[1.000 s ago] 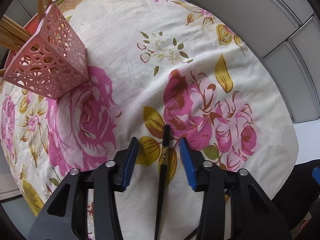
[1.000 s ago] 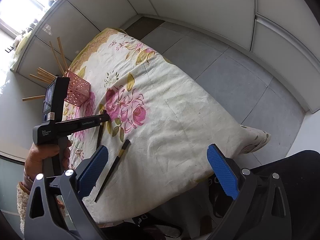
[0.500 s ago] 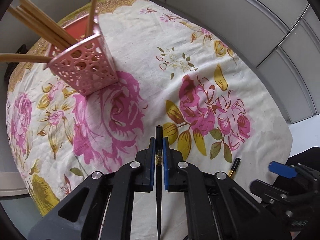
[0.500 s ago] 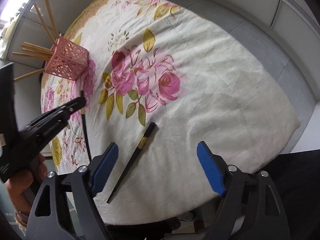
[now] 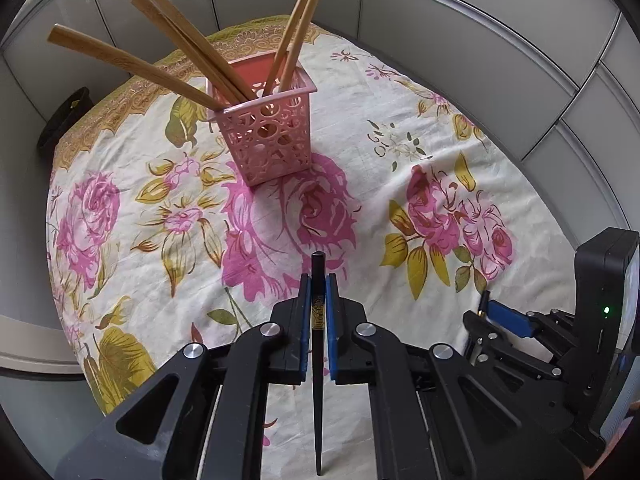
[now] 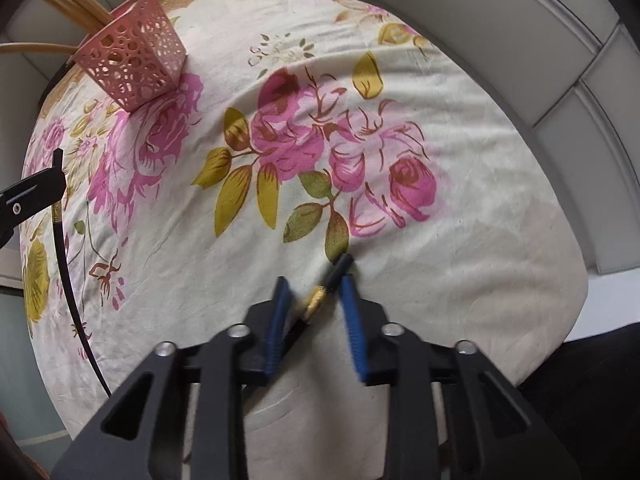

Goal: Organize utensils
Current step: 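Grasp a black-tipped chopstick with the left tool while the right tool grasps the other, then carry the black chopsticks over the pink holder and open both tools into it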

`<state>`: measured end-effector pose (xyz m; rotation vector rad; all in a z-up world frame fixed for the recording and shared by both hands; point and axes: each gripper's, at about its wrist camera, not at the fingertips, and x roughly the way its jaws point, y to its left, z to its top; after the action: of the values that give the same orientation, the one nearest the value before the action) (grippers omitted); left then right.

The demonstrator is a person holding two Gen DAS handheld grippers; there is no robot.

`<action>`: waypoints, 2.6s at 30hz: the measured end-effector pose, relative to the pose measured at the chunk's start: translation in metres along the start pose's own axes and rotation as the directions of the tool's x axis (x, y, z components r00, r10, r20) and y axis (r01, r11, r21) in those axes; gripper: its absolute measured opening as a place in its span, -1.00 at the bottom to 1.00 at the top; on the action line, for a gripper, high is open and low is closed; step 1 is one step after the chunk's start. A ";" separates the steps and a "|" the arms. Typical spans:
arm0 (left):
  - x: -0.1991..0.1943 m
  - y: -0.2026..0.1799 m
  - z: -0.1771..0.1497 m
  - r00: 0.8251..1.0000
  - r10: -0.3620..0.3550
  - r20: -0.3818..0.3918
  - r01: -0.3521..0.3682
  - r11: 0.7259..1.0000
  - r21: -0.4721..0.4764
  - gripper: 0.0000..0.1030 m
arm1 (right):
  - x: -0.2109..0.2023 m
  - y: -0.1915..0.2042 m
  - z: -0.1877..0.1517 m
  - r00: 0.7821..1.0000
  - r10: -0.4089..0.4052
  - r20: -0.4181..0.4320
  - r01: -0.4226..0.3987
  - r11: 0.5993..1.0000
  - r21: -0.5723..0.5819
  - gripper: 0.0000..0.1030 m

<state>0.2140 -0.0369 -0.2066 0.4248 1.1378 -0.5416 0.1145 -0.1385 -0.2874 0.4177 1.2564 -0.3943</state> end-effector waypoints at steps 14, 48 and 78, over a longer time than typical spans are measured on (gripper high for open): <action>-0.078 0.009 -0.013 0.934 -0.086 0.348 0.118 0.990 -0.072 -0.88 | -0.088 -0.036 0.022 0.885 0.244 0.396 -0.213 0.969 -0.121 -0.85; -0.182 0.023 0.072 0.710 0.119 0.694 0.056 0.973 -0.225 -0.89 | -0.235 0.005 0.143 0.571 0.444 0.691 -0.348 0.893 -0.286 -0.85; -0.153 0.073 0.078 0.682 0.162 0.713 0.136 0.930 -0.341 -0.05 | -0.159 0.069 0.192 0.658 0.448 0.606 -0.323 0.894 -0.310 -0.70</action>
<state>0.2667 0.0055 -0.0329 -0.1352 0.4173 -0.4059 0.2653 -0.1674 -0.0800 0.3357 0.4592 -0.0374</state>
